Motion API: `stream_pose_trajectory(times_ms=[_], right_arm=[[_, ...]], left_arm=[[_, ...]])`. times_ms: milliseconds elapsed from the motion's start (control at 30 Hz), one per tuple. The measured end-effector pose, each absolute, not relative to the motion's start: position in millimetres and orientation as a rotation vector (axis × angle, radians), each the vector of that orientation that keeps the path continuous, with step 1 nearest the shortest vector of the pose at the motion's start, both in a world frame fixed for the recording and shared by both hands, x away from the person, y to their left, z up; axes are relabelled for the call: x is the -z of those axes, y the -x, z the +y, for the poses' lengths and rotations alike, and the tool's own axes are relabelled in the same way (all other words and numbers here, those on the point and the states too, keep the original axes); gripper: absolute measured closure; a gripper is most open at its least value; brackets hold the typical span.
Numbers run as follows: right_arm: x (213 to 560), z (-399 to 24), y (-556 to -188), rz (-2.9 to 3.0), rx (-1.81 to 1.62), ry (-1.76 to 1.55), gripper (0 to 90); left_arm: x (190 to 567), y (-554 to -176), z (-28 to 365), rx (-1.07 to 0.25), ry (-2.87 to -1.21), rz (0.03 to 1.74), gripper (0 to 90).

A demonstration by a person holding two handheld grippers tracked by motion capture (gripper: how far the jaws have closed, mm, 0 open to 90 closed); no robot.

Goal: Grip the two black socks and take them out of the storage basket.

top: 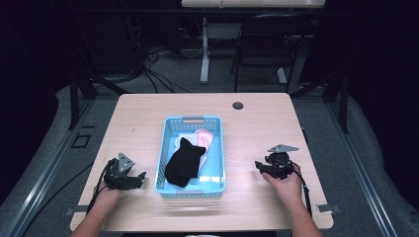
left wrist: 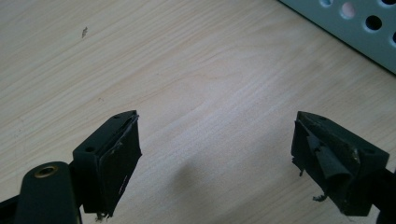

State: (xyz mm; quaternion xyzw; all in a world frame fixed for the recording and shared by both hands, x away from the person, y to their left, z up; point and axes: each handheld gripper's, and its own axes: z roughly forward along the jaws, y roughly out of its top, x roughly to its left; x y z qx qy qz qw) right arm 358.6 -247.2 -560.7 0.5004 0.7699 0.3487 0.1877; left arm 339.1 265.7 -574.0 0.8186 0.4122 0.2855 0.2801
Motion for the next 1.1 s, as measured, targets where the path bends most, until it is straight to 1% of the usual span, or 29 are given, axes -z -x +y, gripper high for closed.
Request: stream_pose_trajectory(times_ms=[267,467,667,833,1000,1100], right_arm=[[556,-246,-359,2.159,-0.959,-1.403,52.6],[547,-239,-354,2.184,-1.045,-1.344,52.8],[523,-222,-354,2.234,-1.119,-1.28,52.9],[500,-203,-362,2.284,-1.136,-1.2,52.8],[488,-185,-372,2.337,-1.119,-1.126,52.7],[475,-167,-379,2.386,-1.119,-1.058,52.8]], left_arm=[[573,-339,266,-0.767,-2.187,1.107,15.6],[574,-338,266,-0.766,-2.19,1.104,15.6],[574,-338,266,-0.769,-2.193,1.108,15.6],[574,-337,265,-0.767,-2.191,1.107,15.6],[574,-337,266,-0.765,-2.187,1.108,15.6],[574,-337,265,-0.762,-2.19,1.108,15.6]])
